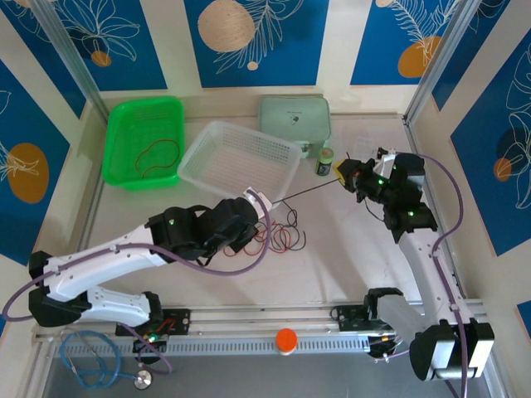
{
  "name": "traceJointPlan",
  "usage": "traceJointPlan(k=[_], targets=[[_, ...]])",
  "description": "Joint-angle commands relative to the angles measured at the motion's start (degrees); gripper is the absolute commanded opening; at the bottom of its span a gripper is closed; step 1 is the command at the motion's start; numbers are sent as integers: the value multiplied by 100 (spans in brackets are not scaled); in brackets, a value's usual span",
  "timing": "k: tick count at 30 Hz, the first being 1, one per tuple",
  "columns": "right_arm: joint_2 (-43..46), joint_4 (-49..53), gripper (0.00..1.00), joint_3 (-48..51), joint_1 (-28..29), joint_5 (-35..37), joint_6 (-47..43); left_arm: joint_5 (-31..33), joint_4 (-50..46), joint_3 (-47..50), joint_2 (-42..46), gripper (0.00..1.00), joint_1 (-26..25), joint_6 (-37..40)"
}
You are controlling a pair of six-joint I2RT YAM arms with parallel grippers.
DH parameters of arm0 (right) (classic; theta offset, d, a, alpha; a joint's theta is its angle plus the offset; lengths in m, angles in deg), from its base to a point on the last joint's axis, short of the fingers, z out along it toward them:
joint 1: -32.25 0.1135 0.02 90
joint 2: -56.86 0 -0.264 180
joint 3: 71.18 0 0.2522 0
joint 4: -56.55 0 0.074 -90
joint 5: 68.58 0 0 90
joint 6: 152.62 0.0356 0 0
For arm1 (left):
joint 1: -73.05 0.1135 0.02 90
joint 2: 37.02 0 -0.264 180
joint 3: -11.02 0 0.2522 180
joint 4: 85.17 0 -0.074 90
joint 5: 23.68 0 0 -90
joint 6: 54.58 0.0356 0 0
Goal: Untangle the cables
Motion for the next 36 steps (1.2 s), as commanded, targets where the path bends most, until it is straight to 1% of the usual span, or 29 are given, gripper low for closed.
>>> traceJointPlan(k=[1, 3, 4, 5, 7, 9, 11, 12, 13, 15, 18, 23, 27, 31, 34, 36], targets=[[-130, -138, 0, -178, -178, 394, -386, 221, -759, -45, -40, 0, 128, -355], [-239, -316, 0, -177, -40, 368, -368, 283, -623, -233, -176, 0, 352, -332], [-306, -402, 0, -177, 56, 353, -367, 242, -529, -328, -236, 0, 520, -315], [-399, -484, 2, -197, 178, 335, -382, 161, -417, -449, -320, 0, 750, -300], [-575, -560, 21, -252, 484, 367, -439, -99, -188, -693, -529, 0, 1257, -282], [-740, -621, 46, -282, 768, 457, -526, -386, 106, -926, -810, 0, 1811, -239], [-833, -617, 66, -286, 952, 542, -577, -704, 409, -1141, -1124, 0, 2231, -129], [-852, -617, 72, -260, 1012, 582, -587, -792, 577, -1252, -1298, 0, 2410, -35], [-841, -610, 77, -233, 1038, 601, -587, -834, 713, -1361, -1466, 0, 2530, 36], [-774, -568, 83, -124, 1082, 612, -595, -1016, 919, -1681, -1860, 0, 2805, 184], [-528, -299, 88, 85, 1100, 632, -644, -1090, 1037, -2195, -2435, 0, 3108, 346], [209, 294, 88, 621, 1148, 663, -693, -1016, 1142, -2761, -3303, 0, 3540, 457], [1014, 985, 88, 1046, 1166, 763, -722, -1081, 1225, -2938, -3927, 0, 3801, 417], [1825, 1807, 88, 1326, 1178, 1043, -819, -1215, 1335, -2939, -4438, 0, 3953, 212], [2185, 2314, 85, 1451, 1194, 1326, -952, -1418, 1382, -2917, -4740, 0, 3985, 23], [2167, 2536, 79, 1510, 1218, 1438, -1045, -1696, 1401, -2890, -4856, 0, 3985, -104]])
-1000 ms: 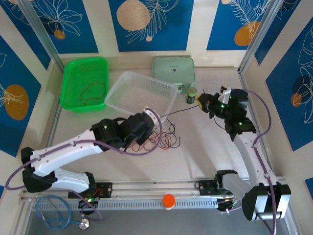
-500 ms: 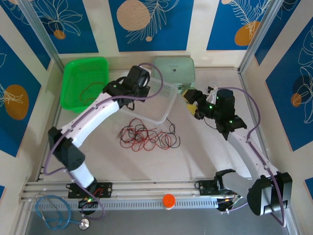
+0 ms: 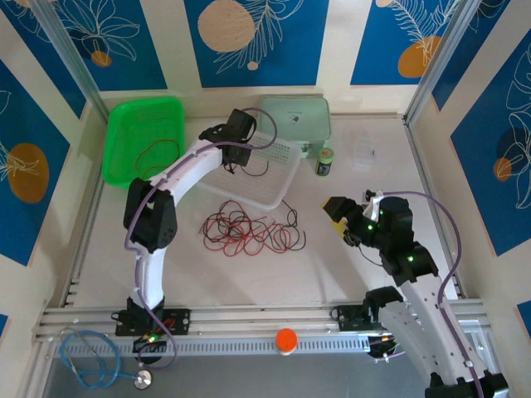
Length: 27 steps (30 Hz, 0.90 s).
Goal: Untangle the cables
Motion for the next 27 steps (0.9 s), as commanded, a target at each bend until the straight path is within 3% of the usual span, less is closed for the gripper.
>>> traceJointPlan(k=[1, 9, 12, 18, 27], targets=[[-57, 756, 77, 168, 86, 326, -258, -575, 95, -55, -116, 0, 27, -308], [-1533, -3, 66, 249, 971, 753, -523, -1275, 651, 790, 749, 62, -19, -482], [-2457, -140, 57, -145, 1195, 815, -953, -1403, 422, 544, 1009, 75, -51, -354], [-3857, -727, 51, -773, 1642, 1189, -2026, -1632, 99, 237, 1495, 86, -158, -217], [-4693, -1677, 54, -1014, 1830, 1362, -2633, -1384, 30, 1048, 2732, 91, -509, -325]])
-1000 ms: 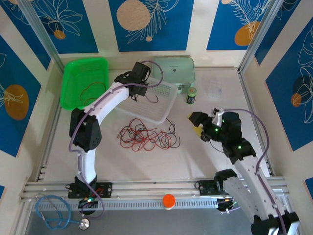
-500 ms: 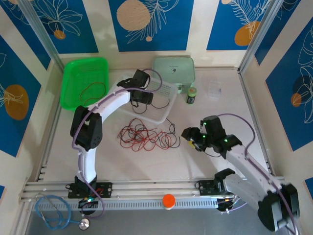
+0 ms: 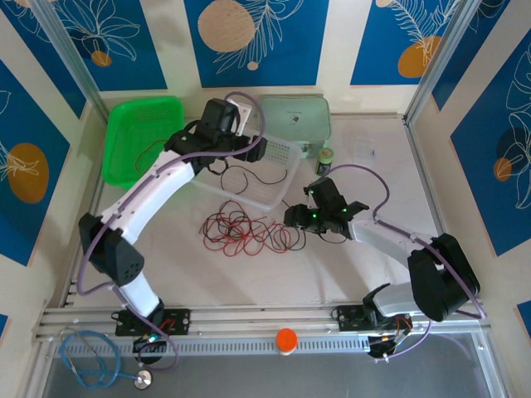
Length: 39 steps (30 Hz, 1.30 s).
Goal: Untangle the cables
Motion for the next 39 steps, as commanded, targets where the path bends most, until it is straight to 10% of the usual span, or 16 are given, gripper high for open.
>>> traceJointPlan(k=[1, 8, 18, 29, 39], targets=[[-293, -516, 54, -204, 49, 37, -314, 67, -242, 449, 538, 92, -160, -118], [-937, -746, 48, -324, 278, 182, -4, 293, -303, 1518, 1639, 94, -489, -388], [-158, -552, 0, 19, 242, 619, 377, 342, -644, 1896, 2390, 94, -677, -500], [2611, 966, 0, -615, -340, 192, -12, -236, -196, 2140, 2429, 94, -1015, -383], [2778, 954, 0, -1425, -1185, -1816, 162, -948, 811, 2492, 2343, 87, -1620, 212]])
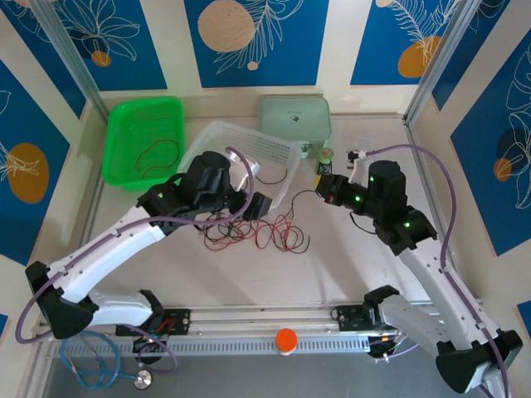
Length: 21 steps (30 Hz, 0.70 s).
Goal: Untangle the cables
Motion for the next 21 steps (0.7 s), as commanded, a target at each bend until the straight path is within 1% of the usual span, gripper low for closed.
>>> traceJointPlan(k=[1, 4, 7, 9, 13, 15, 17, 18, 19, 20, 21], targets=[[-68, 42, 0, -323, -236, -1101, 146, -362, 539, 165, -70, 86, -157, 310], [-98, 59, 0, -563, -377, -1456, 294, -556, 827, 376, -181, 85, -201, 319], [-95, 108, 0, -756, -409, -1592, 422, -687, 1266, 661, -303, 86, -294, 408], [-96, 154, 0, -833, -415, -1644, 467, -637, 1579, 823, -421, 89, -359, 500], [-61, 164, 0, -837, -428, -1709, 569, -305, 2291, 1066, -634, 95, -428, 634], [-30, 156, 0, -804, -427, -1722, 614, -292, 2585, 1088, -738, 96, -428, 669], [16, 156, 0, -760, -427, -1720, 635, -263, 2781, 1045, -851, 95, -428, 679], [41, 164, 0, -735, -423, -1711, 643, -204, 2849, 1024, -901, 91, -428, 671], [61, 180, 0, -710, -423, -1700, 656, -136, 2925, 1010, -943, 80, -431, 670], [92, 190, 0, -692, -433, -1696, 648, -73, 2996, 1010, -957, 64, -427, 655], [111, 209, 0, -671, -439, -1692, 658, 20, 3044, 1022, -958, 38, -427, 629]])
